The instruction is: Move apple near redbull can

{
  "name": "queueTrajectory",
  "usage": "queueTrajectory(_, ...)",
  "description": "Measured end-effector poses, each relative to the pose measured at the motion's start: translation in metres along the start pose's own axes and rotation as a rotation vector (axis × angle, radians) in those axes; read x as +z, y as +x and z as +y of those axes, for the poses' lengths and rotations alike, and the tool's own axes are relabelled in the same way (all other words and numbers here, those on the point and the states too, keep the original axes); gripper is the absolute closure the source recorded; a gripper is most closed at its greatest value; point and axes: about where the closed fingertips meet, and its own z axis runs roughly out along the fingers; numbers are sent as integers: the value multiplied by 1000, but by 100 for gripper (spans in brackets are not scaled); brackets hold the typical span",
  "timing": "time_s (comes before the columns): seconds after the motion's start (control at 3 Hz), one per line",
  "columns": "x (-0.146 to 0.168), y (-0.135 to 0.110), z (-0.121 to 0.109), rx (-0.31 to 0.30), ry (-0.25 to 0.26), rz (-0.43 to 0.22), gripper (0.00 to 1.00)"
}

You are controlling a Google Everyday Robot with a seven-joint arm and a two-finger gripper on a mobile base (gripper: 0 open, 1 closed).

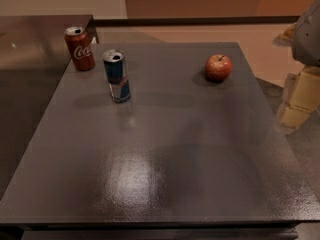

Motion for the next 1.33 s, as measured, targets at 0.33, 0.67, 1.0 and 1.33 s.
queueTrajectory(0.33, 0, -1, -1, 1, 1, -3, 0)
queueTrajectory(0.67, 13, -7, -14, 18, -8, -27, 0)
queueTrajectory(1.0, 33, -11, -36, 39, -11, -62, 0)
queueTrajectory(1.33, 55, -14, -64, 58, 10, -85, 0)
